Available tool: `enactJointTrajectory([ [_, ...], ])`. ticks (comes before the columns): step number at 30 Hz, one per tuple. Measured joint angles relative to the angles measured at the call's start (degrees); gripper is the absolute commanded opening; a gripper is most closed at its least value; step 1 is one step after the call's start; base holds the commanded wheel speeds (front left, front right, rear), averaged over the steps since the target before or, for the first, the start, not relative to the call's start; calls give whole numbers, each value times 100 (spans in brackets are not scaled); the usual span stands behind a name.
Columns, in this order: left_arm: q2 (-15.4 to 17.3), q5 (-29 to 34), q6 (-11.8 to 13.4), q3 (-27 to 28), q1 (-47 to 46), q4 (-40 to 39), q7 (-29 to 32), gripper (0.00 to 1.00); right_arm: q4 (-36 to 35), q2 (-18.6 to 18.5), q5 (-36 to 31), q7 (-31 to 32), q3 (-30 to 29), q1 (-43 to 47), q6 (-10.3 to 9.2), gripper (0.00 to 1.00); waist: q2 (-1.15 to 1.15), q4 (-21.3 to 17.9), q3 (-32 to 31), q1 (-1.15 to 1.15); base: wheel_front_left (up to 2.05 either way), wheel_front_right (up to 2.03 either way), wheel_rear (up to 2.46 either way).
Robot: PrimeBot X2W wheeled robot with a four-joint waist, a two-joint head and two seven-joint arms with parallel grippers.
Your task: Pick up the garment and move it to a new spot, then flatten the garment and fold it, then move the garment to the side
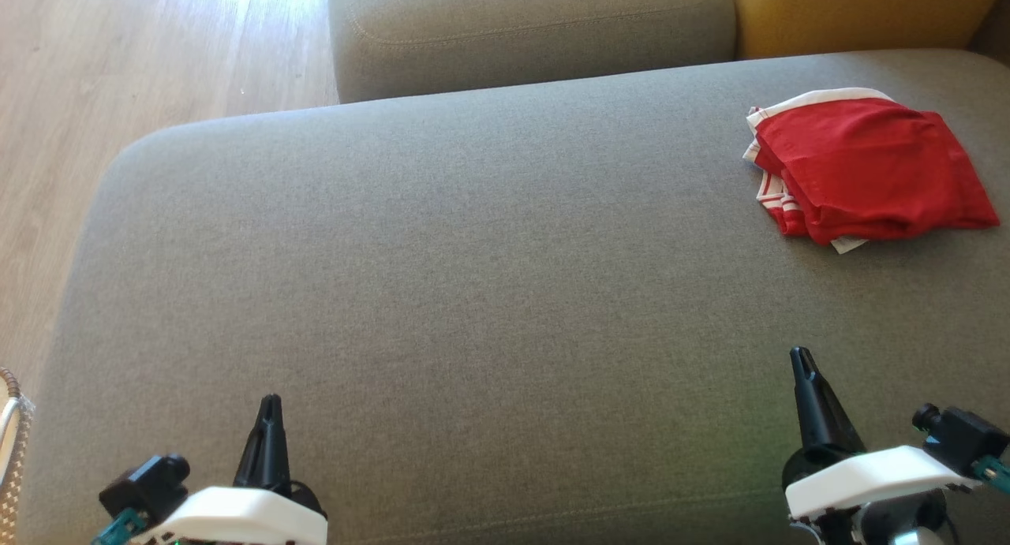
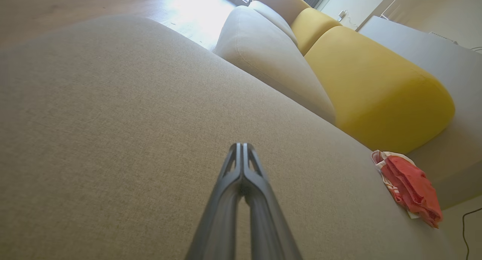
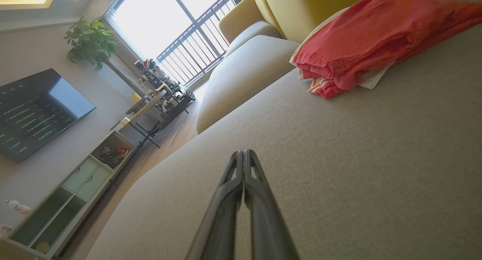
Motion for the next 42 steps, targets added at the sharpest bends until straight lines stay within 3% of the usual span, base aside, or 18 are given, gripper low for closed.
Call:
enactJointTrajectory([
  [42,30,-2853,-591,445,-513,491,624,0,201,-51,2761,639,-210,-348,-1,0,0,1,37,0,0,0,0],
])
